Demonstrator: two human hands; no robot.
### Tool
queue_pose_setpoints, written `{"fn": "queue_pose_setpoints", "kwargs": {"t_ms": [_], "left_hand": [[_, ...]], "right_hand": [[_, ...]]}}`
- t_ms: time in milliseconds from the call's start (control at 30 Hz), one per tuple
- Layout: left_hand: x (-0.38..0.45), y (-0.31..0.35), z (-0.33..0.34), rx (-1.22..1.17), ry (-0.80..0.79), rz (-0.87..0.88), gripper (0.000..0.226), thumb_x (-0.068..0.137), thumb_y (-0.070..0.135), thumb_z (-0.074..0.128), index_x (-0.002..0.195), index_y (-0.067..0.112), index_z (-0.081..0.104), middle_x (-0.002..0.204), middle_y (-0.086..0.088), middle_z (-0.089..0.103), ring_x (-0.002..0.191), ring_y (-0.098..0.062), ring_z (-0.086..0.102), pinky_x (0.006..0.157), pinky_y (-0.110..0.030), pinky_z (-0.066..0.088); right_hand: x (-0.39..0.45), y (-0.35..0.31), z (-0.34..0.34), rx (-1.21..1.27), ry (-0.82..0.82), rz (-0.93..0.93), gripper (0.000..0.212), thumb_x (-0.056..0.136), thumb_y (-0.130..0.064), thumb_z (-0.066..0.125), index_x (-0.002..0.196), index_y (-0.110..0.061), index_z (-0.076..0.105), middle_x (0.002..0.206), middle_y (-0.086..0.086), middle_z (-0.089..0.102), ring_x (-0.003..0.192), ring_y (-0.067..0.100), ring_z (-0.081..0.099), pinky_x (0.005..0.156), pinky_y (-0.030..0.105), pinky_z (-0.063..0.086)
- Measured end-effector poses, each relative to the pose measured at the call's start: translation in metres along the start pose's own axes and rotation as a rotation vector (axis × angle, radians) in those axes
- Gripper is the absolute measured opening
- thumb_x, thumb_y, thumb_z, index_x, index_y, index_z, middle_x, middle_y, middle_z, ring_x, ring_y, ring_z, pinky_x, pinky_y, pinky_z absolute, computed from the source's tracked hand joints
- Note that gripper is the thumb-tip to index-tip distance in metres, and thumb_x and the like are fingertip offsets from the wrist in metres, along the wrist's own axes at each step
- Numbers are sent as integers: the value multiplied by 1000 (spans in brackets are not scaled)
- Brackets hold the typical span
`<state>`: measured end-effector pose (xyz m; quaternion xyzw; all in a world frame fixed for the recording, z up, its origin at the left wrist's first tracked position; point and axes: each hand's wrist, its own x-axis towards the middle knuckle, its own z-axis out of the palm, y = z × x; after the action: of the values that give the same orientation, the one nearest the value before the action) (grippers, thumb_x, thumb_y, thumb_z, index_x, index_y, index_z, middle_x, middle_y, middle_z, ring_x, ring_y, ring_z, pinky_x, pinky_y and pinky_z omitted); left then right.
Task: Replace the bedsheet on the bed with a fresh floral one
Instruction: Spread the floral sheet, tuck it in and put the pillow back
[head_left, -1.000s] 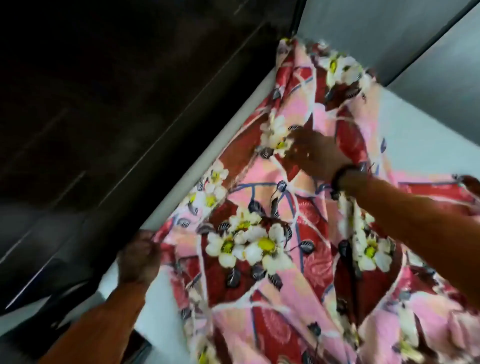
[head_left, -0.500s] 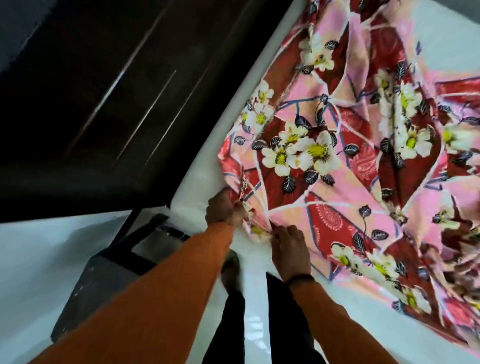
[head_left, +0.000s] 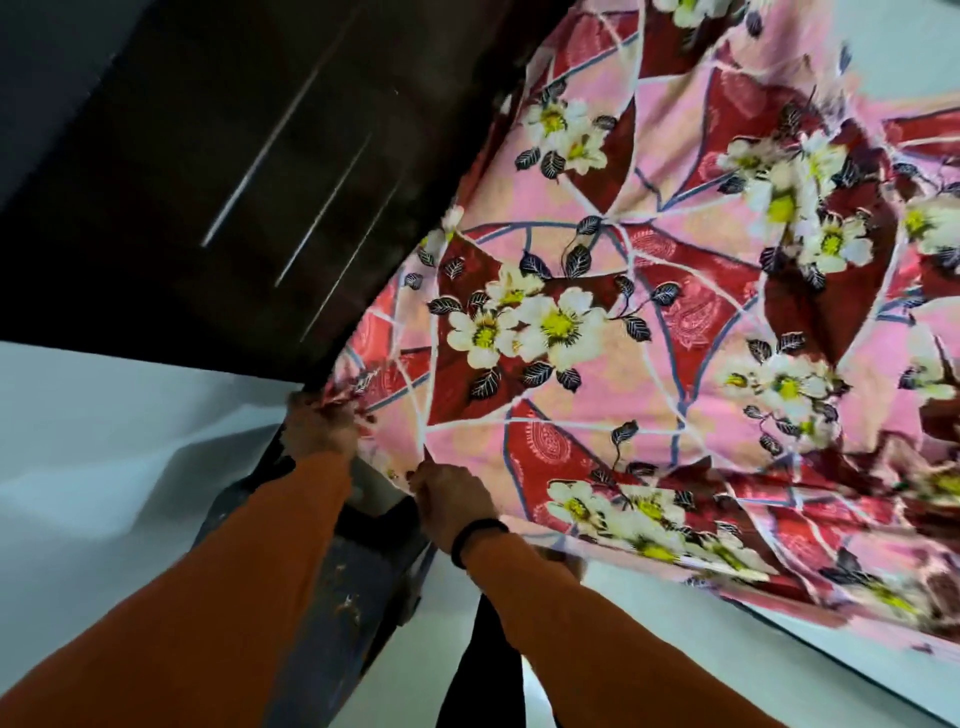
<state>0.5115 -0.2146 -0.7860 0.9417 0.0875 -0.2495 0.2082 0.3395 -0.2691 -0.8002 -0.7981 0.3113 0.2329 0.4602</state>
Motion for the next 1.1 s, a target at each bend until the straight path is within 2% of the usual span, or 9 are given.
{"fn": "queue_pose_setpoints", "kwargs": {"t_ms": [133, 233, 333, 433, 567, 767, 933, 1033, 1100], "left_hand": [[-15, -5, 19, 123, 43, 166, 57, 97, 26, 58, 142, -6, 42, 141, -32, 47, 129, -49, 45, 105, -57, 41], [-49, -12, 34, 143, -12, 187, 80, 92, 44, 67, 154, 8, 30, 148, -29, 38, 132, -48, 41, 102, -61, 42], [-80, -27, 55, 238, -60, 471, 71, 86, 36, 74, 144, 9, 44, 136, -28, 47, 120, -48, 47, 90, -60, 45], [-108, -27, 79, 414, -249, 757, 54, 87, 37, 63, 136, 17, 53, 140, -19, 46, 127, -44, 45, 96, -58, 47], [-150, -3, 106, 507, -455, 910, 54, 87, 44, 55, 136, 22, 55, 141, -15, 50, 129, -40, 45, 100, -54, 46], [-223, 33, 157, 434, -677, 1139, 41, 87, 39, 59, 123, 20, 63, 113, -7, 64, 109, -31, 58, 95, -40, 50], [-310, 48, 211, 518, -841, 1286, 53, 80, 60, 44, 117, 29, 66, 91, 10, 60, 88, -14, 60, 81, -32, 51], [-375, 56, 247, 534, -932, 1343, 54, 79, 63, 44, 112, 28, 68, 91, 8, 68, 86, -12, 63, 79, -32, 53], [-424, 64, 280, 528, -972, 1353, 48, 81, 61, 49, 111, 28, 68, 94, 8, 71, 88, -12, 68, 77, -30, 55]], "right_hand": [[-11, 30, -1, 55, 1, 40, 49, 94, -25, 60, 142, -18, 56, 149, 9, 52, 136, 30, 49, 112, 36, 42], [-32, 65, -18, 68, 145, 102, 37, 94, -33, 56, 127, -19, 64, 128, 11, 66, 119, 33, 60, 97, 41, 51], [-55, 110, -41, 115, 356, 241, 27, 95, -28, 54, 117, -20, 66, 109, 12, 73, 101, 36, 68, 79, 42, 55], [-89, 157, -66, 181, 511, 382, 15, 95, -25, 56, 107, -20, 64, 99, 12, 73, 93, 37, 67, 71, 43, 53], [-133, 218, -94, 325, 734, 543, 10, 91, -28, 62, 100, -25, 64, 99, 5, 74, 92, 31, 69, 76, 44, 57], [-219, 327, -141, 730, 1088, 996, 45, 91, -26, 71, 128, -6, 57, 129, 23, 59, 120, 38, 56, 99, 39, 44], [-301, 425, -148, 1036, 1184, 1276, 103, 83, -45, 79, 158, -15, 16, 150, 31, 33, 133, 47, 43, 112, 49, 35], [-342, 480, -156, 872, 1227, 1197, 114, 77, -43, 84, 161, -27, 9, 151, 28, 37, 135, 45, 43, 113, 48, 35], [-362, 517, -170, 794, 1220, 1060, 111, 69, -45, 88, 158, -30, 23, 146, 25, 48, 129, 40, 51, 107, 44, 42]]}}
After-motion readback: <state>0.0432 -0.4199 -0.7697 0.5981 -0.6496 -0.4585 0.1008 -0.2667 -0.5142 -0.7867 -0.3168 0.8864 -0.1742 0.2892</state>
